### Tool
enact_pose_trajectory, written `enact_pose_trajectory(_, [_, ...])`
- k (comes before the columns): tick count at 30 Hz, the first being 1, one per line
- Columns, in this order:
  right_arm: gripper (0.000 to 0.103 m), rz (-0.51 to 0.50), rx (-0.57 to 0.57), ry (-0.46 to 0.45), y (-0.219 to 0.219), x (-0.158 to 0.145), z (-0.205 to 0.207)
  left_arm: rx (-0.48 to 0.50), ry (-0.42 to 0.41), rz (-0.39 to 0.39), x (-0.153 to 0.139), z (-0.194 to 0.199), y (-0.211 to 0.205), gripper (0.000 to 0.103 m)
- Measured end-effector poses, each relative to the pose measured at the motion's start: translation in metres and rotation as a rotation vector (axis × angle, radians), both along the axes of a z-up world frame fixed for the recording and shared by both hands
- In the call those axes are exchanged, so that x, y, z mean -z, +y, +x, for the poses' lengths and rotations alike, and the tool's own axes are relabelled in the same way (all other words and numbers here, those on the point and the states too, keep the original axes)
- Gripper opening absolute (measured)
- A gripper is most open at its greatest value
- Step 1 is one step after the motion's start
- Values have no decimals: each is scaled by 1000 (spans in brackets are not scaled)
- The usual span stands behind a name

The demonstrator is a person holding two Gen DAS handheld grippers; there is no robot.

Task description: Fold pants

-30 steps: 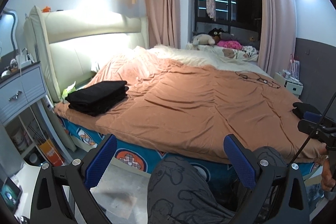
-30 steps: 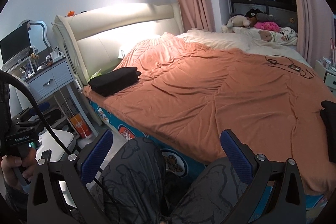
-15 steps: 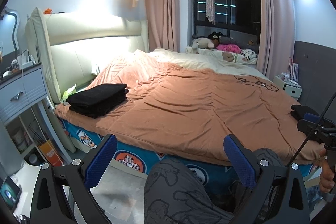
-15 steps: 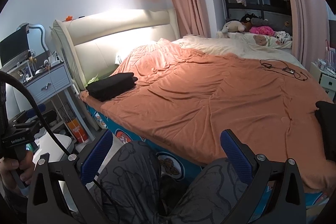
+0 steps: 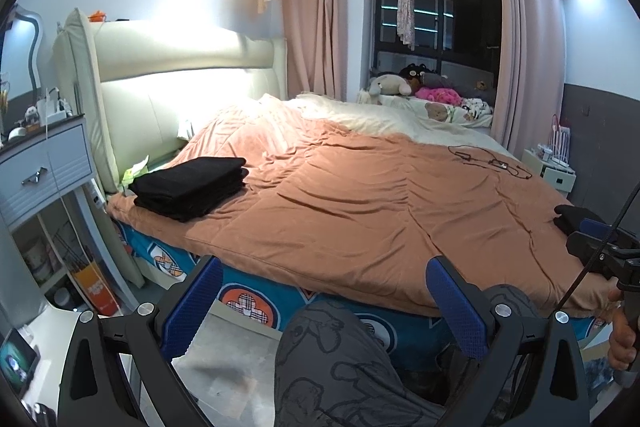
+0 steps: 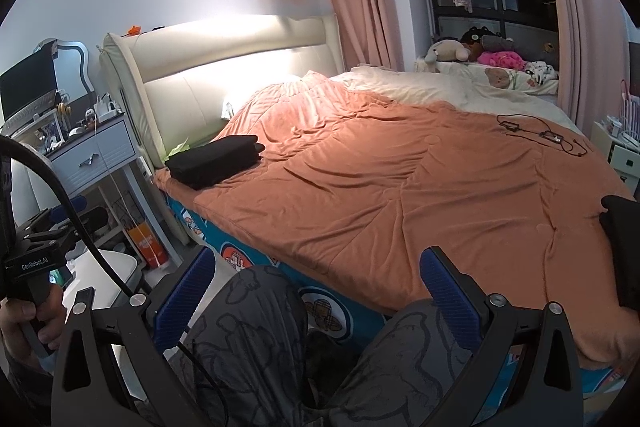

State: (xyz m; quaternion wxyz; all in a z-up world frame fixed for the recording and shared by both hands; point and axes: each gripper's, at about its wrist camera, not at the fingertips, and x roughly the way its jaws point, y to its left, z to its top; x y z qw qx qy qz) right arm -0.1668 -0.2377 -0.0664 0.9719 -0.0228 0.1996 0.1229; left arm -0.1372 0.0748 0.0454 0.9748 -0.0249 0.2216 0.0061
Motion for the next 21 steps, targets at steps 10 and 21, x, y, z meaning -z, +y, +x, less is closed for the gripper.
enact_pose_trajectory(10, [103,-8,-7,0,0,0,-1,-2,-9,-6,-2,-2,0,102])
enact_pose_trajectory(21, [103,-15,-9,-3,5,-1,-3,-3,-15,-11,-4,-7,-1,102])
